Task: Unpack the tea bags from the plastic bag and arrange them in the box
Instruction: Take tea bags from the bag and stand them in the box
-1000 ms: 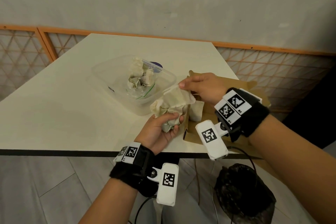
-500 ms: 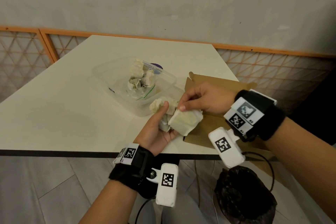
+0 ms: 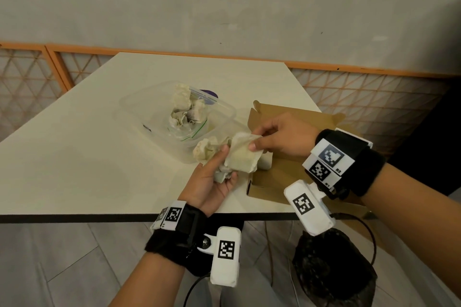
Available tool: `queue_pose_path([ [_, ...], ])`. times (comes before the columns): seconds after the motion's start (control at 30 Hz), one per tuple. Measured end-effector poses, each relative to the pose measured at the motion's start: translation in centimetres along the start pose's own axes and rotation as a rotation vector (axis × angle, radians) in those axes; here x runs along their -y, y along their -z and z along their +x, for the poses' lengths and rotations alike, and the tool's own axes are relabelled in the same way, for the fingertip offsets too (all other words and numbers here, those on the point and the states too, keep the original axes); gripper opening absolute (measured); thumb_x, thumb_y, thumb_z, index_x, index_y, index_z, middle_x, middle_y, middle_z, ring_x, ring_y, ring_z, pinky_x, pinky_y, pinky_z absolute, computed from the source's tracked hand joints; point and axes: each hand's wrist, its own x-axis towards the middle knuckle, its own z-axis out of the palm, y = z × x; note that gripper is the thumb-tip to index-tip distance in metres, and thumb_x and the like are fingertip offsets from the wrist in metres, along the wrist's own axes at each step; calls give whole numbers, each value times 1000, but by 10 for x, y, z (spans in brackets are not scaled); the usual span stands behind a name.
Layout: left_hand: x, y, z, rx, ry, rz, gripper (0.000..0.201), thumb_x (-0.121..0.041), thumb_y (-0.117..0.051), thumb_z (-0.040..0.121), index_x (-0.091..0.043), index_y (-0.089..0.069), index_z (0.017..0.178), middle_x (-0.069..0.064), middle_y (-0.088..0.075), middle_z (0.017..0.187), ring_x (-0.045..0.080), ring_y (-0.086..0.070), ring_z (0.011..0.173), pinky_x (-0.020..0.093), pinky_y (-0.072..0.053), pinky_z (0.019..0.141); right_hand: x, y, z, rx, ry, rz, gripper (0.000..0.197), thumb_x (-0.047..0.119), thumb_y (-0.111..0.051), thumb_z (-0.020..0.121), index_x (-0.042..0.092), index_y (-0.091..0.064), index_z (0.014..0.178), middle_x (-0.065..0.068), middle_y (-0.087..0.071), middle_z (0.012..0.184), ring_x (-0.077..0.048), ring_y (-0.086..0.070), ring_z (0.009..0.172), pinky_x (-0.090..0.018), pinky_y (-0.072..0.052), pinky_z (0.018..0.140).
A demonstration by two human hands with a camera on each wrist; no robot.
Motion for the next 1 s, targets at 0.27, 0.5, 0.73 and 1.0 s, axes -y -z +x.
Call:
queue_pose_path([
  [0.27, -2, 4, 2, 41, 44, -37, 17, -19, -60, 80, -13, -75, 76, 3, -64, 76, 7, -63, 66, 14, -50, 54, -19, 40, -6, -75, -102, -283, 18, 24, -72, 78, 11, -70, 90, 5, -61, 75, -7, -52, 69, -15, -42, 66],
  [0.5, 0, 12, 7, 86, 58, -34, 44, -21, -95, 40, -12, -75, 79, 4, -66, 81, 10, -65, 69, 17, -52, 55, -47, 60, -10, -47, -295, -441, 15, 18, -74, 76, 18, -68, 90, 6, -60, 76, -5, -51, 69, -12, -40, 57],
  [0.73, 1, 11, 8, 91, 70, -28, 45, -22, -96, 39, -12, -75, 78, 4, -67, 81, 10, -66, 69, 17, -52, 56, -51, 50, 0, -43, -325, -366, 27, 5, -73, 75, 8, -68, 102, -1, -63, 82, -4, -55, 63, -13, -42, 56],
  [1.0, 1, 10, 7, 83, 70, -19, 49, -23, -97, 34, -12, -76, 77, 5, -68, 80, 10, -66, 69, 17, -52, 55, -47, 50, 13, -21, -332, -448, 20, 5, -73, 75, 11, -67, 93, 1, -63, 76, -6, -57, 63, -17, -46, 58],
])
